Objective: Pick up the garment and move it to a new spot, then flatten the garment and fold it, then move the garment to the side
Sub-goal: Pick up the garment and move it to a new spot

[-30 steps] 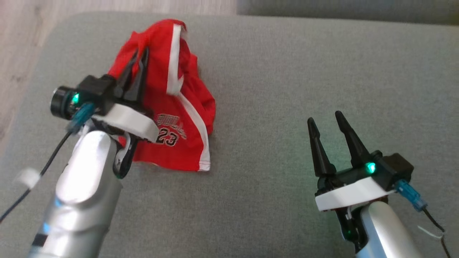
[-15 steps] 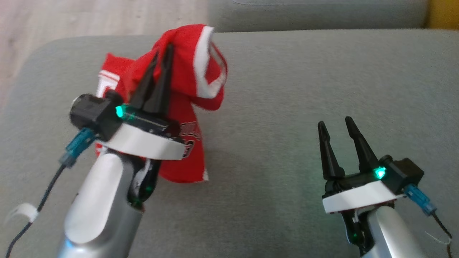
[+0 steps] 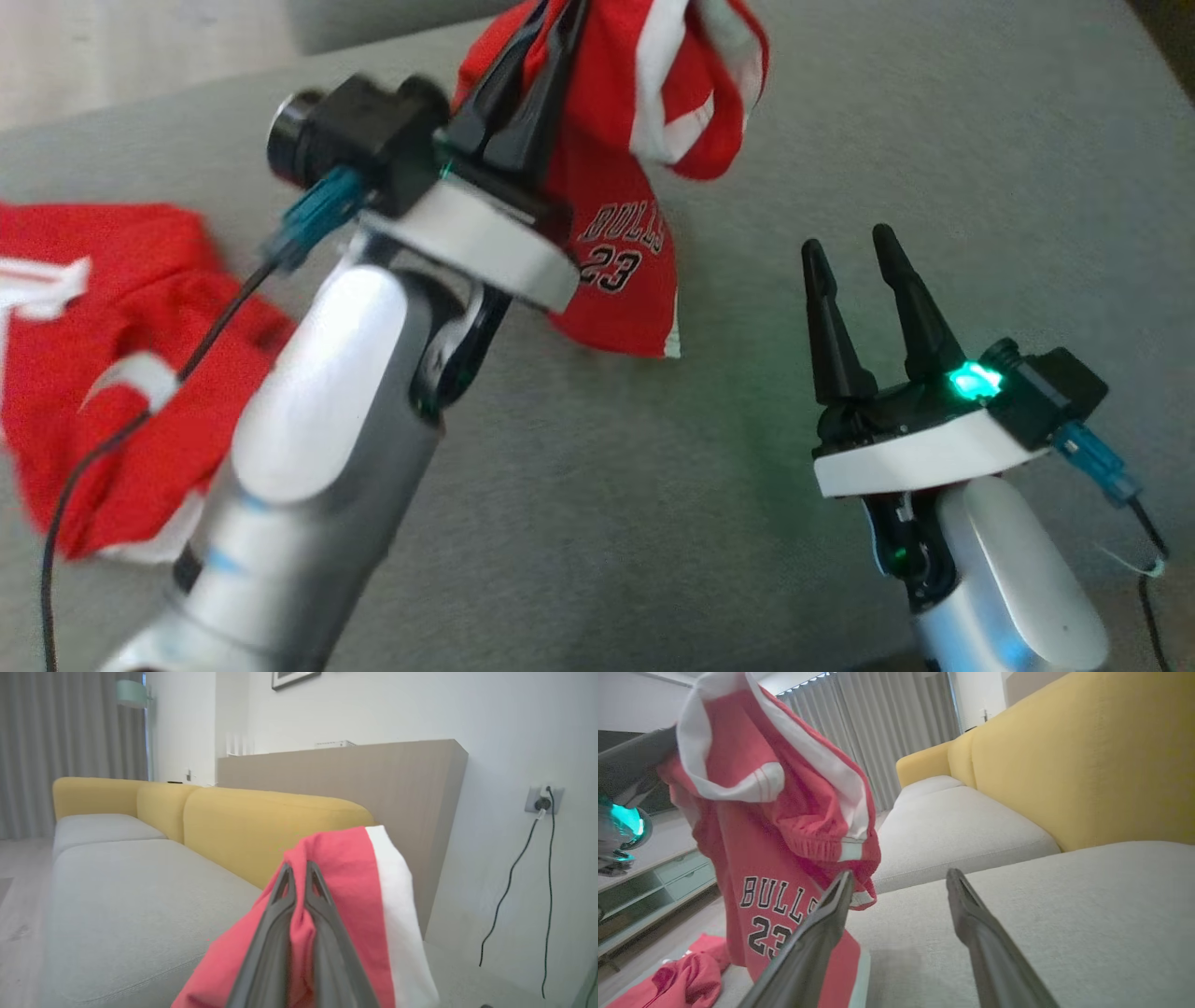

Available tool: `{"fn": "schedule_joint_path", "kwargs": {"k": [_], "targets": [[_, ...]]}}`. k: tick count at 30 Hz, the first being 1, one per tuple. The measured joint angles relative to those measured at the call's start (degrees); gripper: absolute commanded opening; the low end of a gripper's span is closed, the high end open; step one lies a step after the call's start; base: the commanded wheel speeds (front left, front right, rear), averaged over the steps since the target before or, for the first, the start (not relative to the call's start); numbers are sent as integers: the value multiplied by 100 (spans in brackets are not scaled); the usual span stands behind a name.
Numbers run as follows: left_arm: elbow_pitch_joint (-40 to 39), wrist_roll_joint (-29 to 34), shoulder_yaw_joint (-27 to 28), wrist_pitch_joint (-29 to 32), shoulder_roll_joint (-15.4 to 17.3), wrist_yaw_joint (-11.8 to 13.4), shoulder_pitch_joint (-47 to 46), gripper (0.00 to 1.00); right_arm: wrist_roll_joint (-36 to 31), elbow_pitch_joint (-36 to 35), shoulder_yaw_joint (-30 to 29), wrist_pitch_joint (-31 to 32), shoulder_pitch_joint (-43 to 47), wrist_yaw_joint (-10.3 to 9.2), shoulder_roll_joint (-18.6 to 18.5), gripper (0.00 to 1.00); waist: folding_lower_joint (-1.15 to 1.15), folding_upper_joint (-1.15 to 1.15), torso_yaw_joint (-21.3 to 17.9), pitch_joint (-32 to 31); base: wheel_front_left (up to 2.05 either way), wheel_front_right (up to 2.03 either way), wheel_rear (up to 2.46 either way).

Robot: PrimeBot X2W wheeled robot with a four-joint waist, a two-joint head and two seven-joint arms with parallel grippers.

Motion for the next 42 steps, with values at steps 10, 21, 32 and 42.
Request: {"fn": "schedule_joint_path", "kwargs": {"k": [10, 21, 32, 42], "targets": [[1790, 590, -327, -650, -153, 8, -1274, 100, 276, -88, 137, 0, -99, 0, 0, 100, 0, 0, -798, 504, 0, 0, 0], [2156, 528, -62, -1571, 232, 79, -1144, 100, 36, -35, -210, 0, -65, 0, 1, 100, 0, 0, -190, 312, 0, 0, 0], [1225, 494, -41, -1931, 720, 452, 1238, 100, -504, 110, -662, 0, 382, 0, 2, 100, -1, 0, 906, -211, 0, 0, 0], [505, 656, -18, -1951, 526, 868, 2885, 100, -593, 247, -680, 0, 921, 0, 4, 100, -2, 0, 1484, -754, 0, 0, 0]]}}
